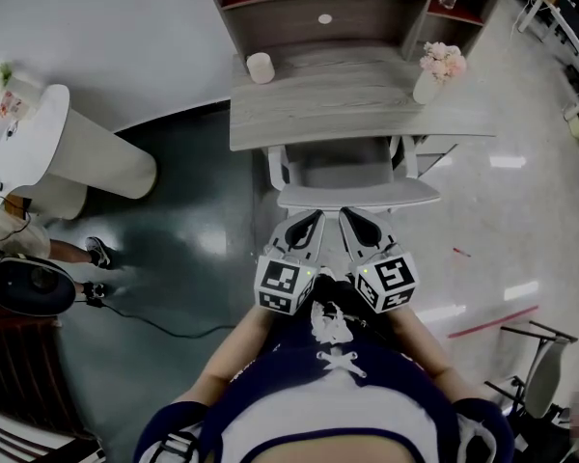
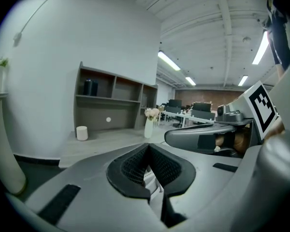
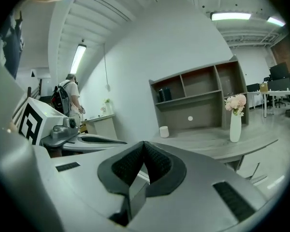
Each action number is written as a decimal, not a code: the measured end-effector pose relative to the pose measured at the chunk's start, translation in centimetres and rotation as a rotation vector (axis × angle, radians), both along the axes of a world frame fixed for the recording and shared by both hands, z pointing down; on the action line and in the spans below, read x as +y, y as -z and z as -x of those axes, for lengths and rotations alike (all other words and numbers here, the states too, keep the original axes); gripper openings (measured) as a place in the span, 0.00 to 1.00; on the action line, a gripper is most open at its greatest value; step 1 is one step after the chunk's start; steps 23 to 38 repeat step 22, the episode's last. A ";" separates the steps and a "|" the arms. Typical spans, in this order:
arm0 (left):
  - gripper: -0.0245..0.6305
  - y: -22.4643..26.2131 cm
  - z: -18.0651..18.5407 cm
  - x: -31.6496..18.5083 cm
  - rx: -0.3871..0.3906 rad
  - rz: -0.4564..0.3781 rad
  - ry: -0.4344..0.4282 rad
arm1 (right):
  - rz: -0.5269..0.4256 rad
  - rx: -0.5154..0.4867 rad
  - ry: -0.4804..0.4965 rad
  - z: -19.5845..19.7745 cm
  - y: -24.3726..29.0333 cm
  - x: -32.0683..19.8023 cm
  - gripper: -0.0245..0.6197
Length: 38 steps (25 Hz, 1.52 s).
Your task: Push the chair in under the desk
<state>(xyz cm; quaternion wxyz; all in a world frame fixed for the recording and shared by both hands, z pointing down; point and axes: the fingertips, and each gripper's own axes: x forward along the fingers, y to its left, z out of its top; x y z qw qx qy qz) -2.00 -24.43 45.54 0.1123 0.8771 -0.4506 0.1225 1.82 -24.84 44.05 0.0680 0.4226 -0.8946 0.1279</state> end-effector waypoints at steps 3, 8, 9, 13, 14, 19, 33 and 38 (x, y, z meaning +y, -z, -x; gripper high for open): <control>0.05 0.0 0.1 0.7 0.006 0.011 -0.007 | 0.003 0.012 0.008 0.4 -0.1 0.8 0.05; 0.05 0.2 0.0 1.8 0.014 0.014 -0.017 | 0.001 0.027 0.010 0.6 0.1 2.1 0.05; 0.05 0.3 -0.1 2.0 0.015 0.013 -0.022 | -0.001 0.028 0.007 0.5 0.1 2.3 0.05; 0.05 0.4 -0.3 2.8 0.018 0.011 -0.035 | -0.009 0.030 -0.009 0.3 0.3 3.0 0.05; 0.05 0.4 -0.4 2.9 0.018 0.011 -0.034 | -0.010 0.031 -0.011 0.3 0.2 3.2 0.05; 0.05 0.1 -0.7 3.6 0.020 0.016 -0.040 | -0.001 0.040 -0.013 0.0 -0.2 3.9 0.05; 0.05 -0.1 -0.8 4.0 0.016 0.024 -0.044 | 0.010 0.045 -0.008 0.1 -0.5 4.2 0.05; 0.05 -0.1 -0.8 4.0 0.016 0.024 -0.044 | 0.010 0.045 -0.008 0.1 -0.5 4.2 0.05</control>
